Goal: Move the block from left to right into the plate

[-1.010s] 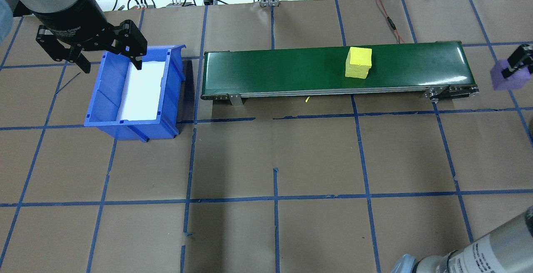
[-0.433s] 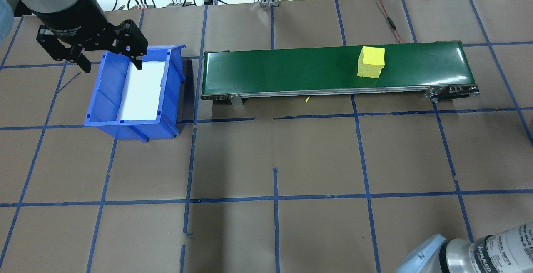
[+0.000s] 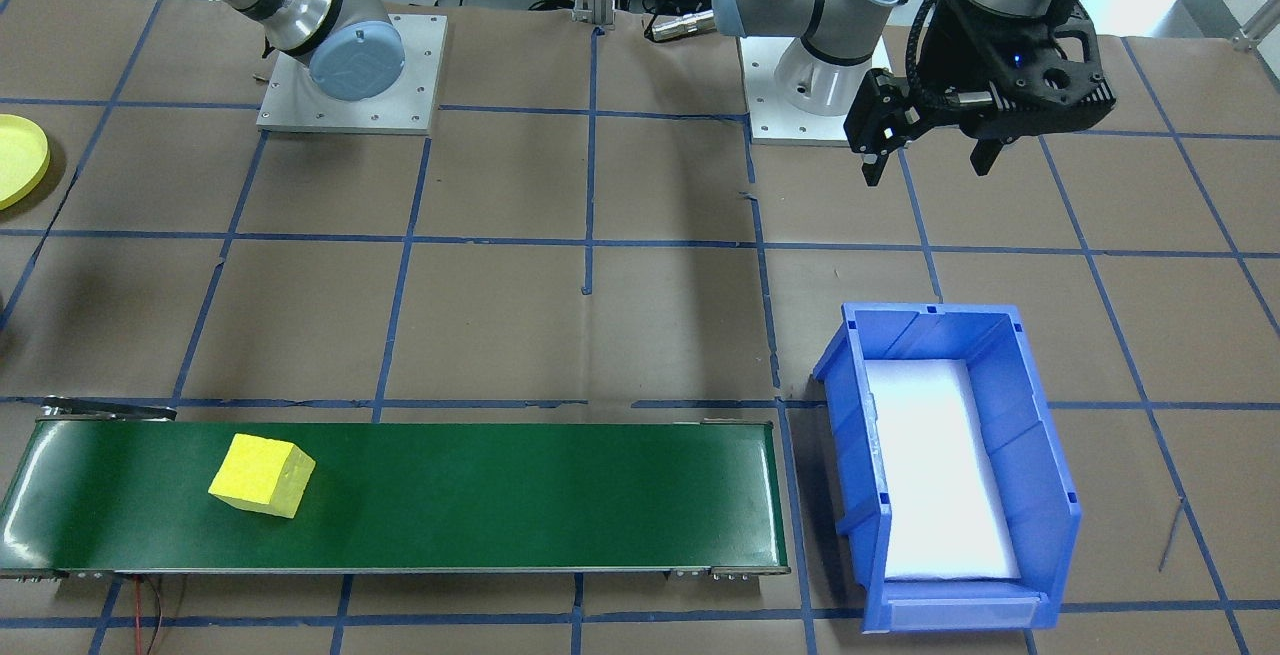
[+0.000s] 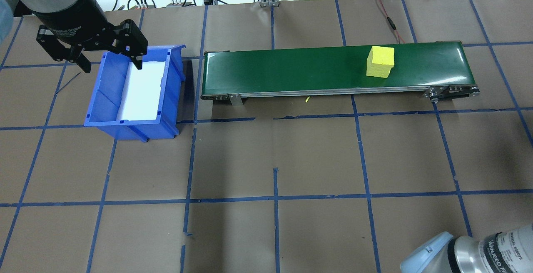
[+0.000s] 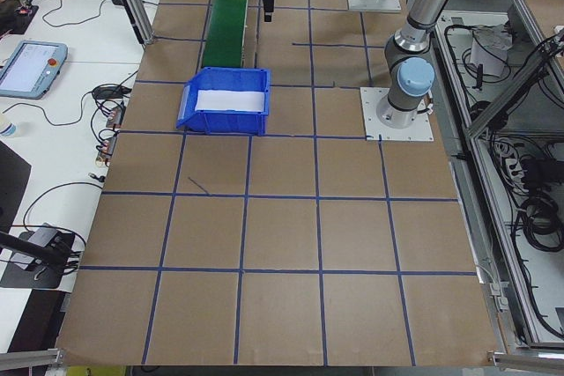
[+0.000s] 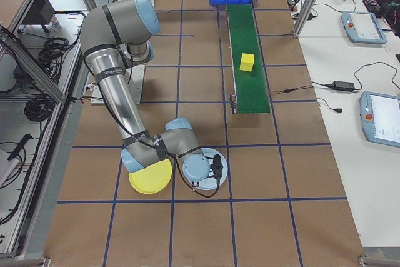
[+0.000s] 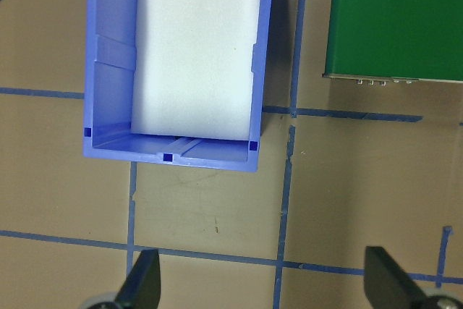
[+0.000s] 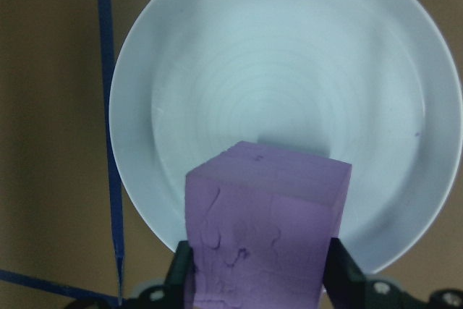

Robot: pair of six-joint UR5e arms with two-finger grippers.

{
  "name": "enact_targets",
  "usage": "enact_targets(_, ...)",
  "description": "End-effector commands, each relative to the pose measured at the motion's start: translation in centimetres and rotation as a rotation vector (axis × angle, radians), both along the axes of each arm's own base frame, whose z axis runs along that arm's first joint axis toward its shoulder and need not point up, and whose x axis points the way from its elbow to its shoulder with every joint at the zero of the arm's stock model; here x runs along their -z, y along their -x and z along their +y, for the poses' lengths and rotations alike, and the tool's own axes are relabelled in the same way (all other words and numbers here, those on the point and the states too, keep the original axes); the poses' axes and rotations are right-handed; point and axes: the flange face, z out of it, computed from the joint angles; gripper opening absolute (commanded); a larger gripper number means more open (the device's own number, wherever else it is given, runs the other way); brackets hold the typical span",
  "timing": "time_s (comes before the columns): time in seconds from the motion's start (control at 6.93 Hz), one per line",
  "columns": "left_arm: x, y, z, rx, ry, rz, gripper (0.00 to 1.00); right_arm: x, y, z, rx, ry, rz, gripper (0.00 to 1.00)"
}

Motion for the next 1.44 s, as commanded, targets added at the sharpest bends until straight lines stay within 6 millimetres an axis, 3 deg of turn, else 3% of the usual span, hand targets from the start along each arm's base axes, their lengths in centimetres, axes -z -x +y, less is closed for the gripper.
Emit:
enact_targets(0.0,0.0,0.0,0.0,-0.002,0.002,0.001,1.0,-1.2,-0.4,-0.3,0.005,0.014,0.009,1.0)
enact_targets(0.14,-0.1,0.0,0.0,-0.002,0.004,0.001,1.0,-1.4,-1.5,-1.8,-0.019,0.017,0.013,1.0)
enact_targets(0.29,-0.1,0.0,0.0,-0.002,0.004,0.001,1.0,-3.7,-3.8,-4.3,-0.046,0.028,0.038,1.0)
enact_targets(0.43,0.1,0.0,0.0,0.0,-0.001,0.0,1.0,-6.7,-8.3,-7.8,-0.073,0.039,0.067,1.0)
enact_targets(0.58,0.0,0.0,0.0,0.0,0.001,0.0,1.0,-7.6,-12.8,-11.1,-0.052,0.056,0.037,1.0)
enact_targets(0.87,0.0,-0.1,-0.1,-0.003,0.002,0.001,1.0,-8.3,-24.2,-18.1,0.015,0.023,0.013,1.0)
enact_targets(1.15,0.0,0.0,-0.2,-0.006,0.012,0.005,1.0,-8.5,-33.6,-22.0,0.102,-0.002,-0.026,1.0)
enact_targets(1.3,0.0,0.0,-0.2,-0.005,0.01,0.003,1.0,-8.7,-35.3,-22.8,0.148,0.014,-0.062,1.0)
